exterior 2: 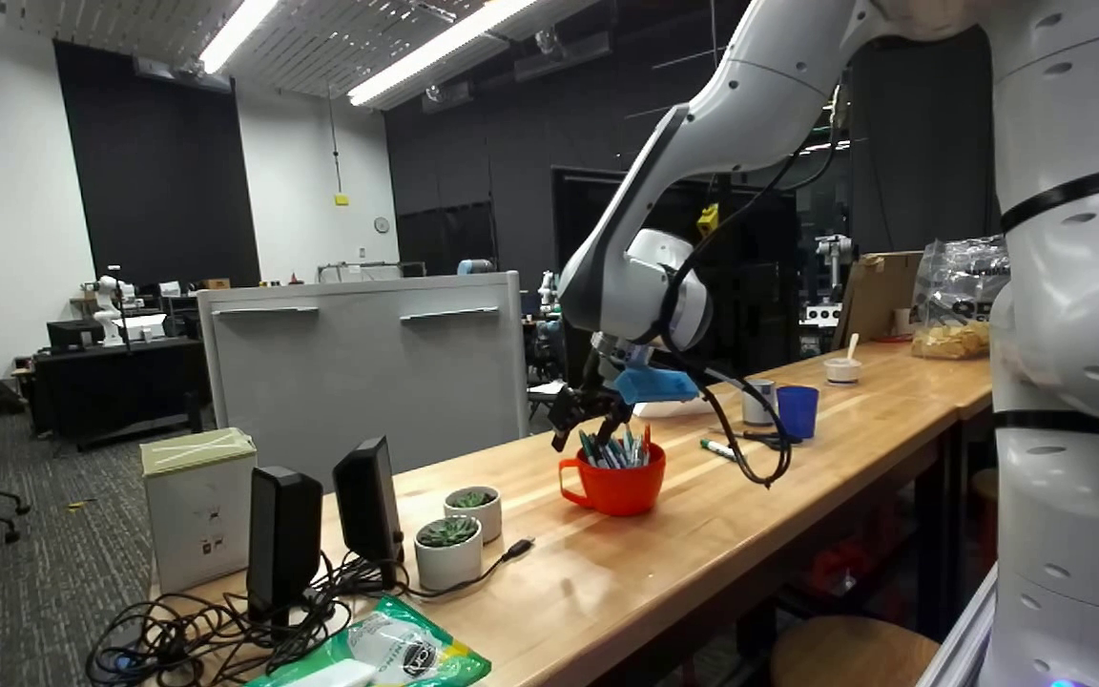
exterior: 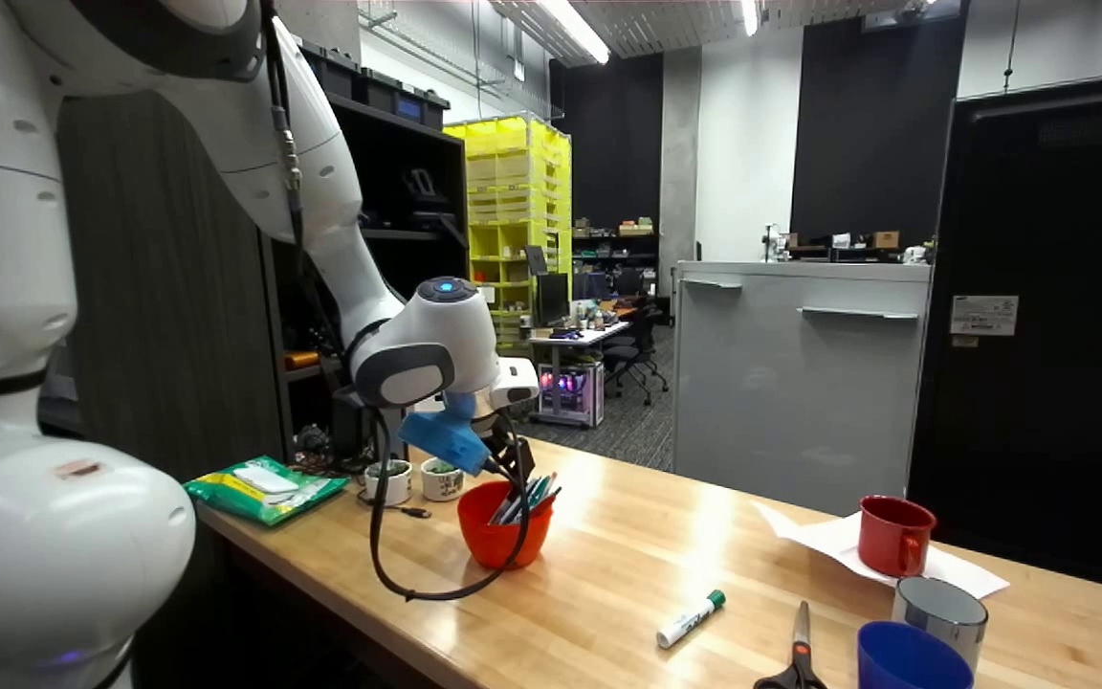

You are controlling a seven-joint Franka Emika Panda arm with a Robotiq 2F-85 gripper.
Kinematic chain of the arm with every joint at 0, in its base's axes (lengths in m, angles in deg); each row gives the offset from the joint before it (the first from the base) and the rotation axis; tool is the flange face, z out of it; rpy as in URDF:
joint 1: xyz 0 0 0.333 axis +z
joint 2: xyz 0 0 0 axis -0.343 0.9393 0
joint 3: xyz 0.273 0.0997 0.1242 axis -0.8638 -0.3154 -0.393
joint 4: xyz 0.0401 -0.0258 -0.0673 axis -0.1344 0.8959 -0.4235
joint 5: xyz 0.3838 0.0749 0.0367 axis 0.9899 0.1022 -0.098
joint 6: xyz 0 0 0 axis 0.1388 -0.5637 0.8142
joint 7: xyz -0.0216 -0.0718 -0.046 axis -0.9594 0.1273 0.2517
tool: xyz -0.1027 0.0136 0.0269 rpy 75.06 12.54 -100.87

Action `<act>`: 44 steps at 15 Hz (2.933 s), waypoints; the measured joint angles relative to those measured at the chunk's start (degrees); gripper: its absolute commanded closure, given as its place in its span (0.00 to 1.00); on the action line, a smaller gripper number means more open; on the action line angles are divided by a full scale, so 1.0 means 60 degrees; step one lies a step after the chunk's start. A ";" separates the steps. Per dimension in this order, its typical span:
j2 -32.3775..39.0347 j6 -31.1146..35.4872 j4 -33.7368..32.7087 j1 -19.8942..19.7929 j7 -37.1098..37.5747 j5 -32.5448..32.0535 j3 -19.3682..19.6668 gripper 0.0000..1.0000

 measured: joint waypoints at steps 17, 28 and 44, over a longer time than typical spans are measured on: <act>0.0442 -0.0379 -0.0301 -0.0070 -0.0011 0.0158 0.0000 0.00; 0.0669 -0.0641 -0.0596 -0.0183 -0.0439 0.0514 -0.0018 0.85; 0.0456 -0.0647 -0.0605 -0.0184 -0.1353 0.1537 -0.0289 0.94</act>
